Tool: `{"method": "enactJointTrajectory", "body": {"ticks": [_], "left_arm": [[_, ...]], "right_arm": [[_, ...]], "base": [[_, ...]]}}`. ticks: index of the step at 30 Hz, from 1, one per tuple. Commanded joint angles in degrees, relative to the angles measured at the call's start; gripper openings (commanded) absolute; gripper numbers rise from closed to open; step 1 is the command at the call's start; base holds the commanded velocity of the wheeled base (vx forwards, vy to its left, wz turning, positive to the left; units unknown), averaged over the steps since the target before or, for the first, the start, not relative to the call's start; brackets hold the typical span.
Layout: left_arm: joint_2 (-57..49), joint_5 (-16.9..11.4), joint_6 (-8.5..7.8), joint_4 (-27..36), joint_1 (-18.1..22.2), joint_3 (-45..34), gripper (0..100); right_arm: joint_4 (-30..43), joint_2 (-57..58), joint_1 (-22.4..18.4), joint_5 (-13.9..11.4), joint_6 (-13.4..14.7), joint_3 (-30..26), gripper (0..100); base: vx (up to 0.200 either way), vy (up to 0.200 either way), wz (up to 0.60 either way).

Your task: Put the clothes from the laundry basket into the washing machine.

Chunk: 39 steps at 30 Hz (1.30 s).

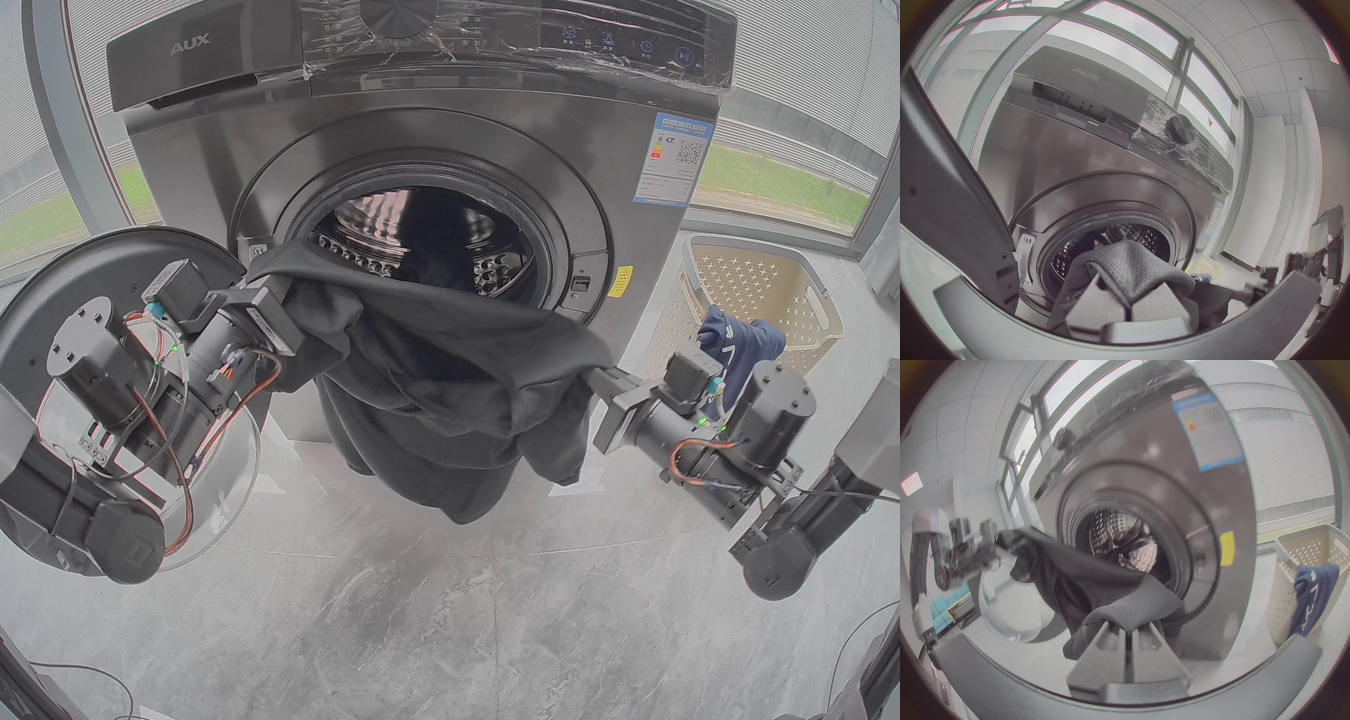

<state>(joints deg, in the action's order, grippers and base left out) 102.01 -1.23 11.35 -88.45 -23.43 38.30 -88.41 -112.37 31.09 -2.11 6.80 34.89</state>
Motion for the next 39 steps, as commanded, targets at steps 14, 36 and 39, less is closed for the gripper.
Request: {"method": "enactJointTrajectory", "body": {"ticks": [14,36,39], "left_arm": [[-5.9,-4.1,0.16,-0.1,-0.1,-8.3,0],[-4.1,-4.2,0.08,-0.1,5.5,-6.6,0],[-4.0,-4.3,-0.01,-0.1,5.2,-7.2,0]], "right_arm": [[-0.2,6.1,-3.6,4.5,3.7,3.1,0],[-0.3,3.3,-10.0,-0.8,4.2,0.0,0],[-0.3,4.2,-9.6,-0.9,4.4,0.4,0]], "base": [[0.0,0.0,0.0],[0.0,0.0,0.0],[0.0,0.0,0.0]]}}
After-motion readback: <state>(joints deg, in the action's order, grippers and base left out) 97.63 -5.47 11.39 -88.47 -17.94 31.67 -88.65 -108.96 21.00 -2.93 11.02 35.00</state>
